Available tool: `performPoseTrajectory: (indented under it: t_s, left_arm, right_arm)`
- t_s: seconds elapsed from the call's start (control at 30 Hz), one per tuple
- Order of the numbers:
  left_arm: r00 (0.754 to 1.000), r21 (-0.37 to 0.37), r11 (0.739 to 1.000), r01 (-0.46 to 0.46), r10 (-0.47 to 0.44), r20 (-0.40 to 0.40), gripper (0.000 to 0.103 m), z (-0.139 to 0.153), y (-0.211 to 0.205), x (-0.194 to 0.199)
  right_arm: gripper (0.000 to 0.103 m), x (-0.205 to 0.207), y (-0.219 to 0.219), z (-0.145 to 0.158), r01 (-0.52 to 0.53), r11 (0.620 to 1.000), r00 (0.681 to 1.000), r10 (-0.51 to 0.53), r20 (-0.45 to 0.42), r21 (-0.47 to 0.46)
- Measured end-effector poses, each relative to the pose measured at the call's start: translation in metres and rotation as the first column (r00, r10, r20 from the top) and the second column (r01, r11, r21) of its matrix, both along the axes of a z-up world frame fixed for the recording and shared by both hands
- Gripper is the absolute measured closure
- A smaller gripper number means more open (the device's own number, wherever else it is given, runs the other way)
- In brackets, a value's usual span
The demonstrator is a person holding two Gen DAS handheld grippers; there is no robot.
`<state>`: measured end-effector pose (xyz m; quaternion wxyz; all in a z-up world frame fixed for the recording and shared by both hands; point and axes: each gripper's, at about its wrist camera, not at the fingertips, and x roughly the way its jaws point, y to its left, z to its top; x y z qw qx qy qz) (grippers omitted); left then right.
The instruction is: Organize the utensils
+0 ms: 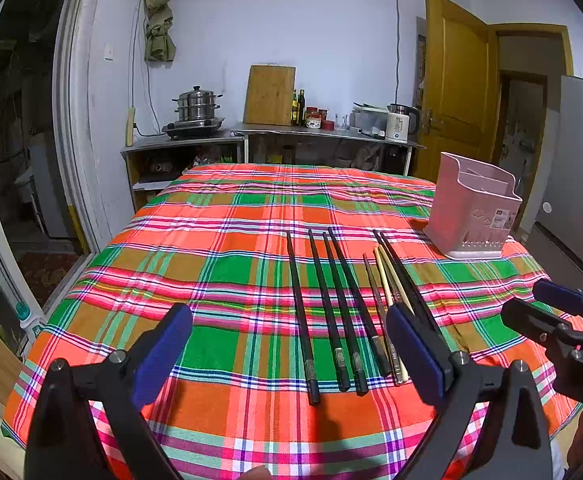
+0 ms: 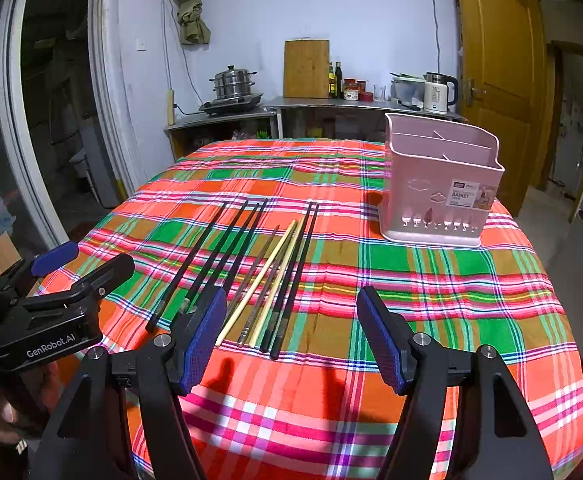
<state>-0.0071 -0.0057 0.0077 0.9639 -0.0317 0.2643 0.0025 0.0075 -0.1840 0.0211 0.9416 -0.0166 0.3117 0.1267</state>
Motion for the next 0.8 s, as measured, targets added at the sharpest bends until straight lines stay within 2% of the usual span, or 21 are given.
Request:
performPoseTrajectory:
  t_s: [0.57, 0.8]
  left_arm:
    - [1.000, -0.011, 1.000, 0.013, -0.013, -0.015, 0.004, -0.008, 0.005, 0.005]
    - [0.998, -0.026, 0.999, 0.034, -0.035, -0.048, 0.004, -0.012, 0.010, 0.015]
  right_arm:
    - [0.035, 0.005, 0.003, -0.006, -0.003, 1.000, 1.000, 0.003, -0.014, -0.003]
    - [0.035, 0.014, 0.005, -0.010, -0.005, 1.000, 0.999, 0.005, -0.031, -0.008]
